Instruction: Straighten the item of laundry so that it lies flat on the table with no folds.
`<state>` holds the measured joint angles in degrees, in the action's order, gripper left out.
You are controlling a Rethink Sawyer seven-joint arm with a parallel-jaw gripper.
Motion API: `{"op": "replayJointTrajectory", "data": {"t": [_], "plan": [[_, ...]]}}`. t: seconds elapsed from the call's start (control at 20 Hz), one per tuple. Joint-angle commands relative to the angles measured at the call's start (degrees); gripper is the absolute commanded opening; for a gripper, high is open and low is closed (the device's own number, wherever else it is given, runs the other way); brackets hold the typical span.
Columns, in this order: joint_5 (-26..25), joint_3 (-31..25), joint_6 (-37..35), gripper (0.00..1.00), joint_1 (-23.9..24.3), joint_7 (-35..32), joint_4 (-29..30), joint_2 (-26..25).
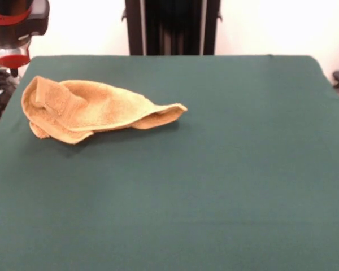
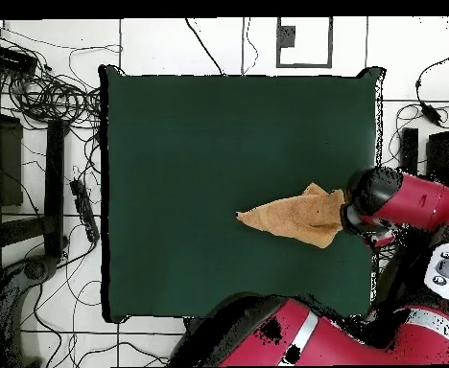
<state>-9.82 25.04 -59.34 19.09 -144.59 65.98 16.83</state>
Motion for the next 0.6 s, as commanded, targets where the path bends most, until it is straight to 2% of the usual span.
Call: {"op": "replayJointTrajectory", "data": {"t": [0.05,0.3,0.6], "plan": [[4.55,-6.3,-1.92,1.0,-2.73,-8.56,-1.87,-2.39],[3.1,-6.47,7.01,1.0,-3.78,-7.69,-2.05,-3.43],[5.08,-7.32,8.37,1.0,-4.28,-8.56,-1.23,-3.15]]}}
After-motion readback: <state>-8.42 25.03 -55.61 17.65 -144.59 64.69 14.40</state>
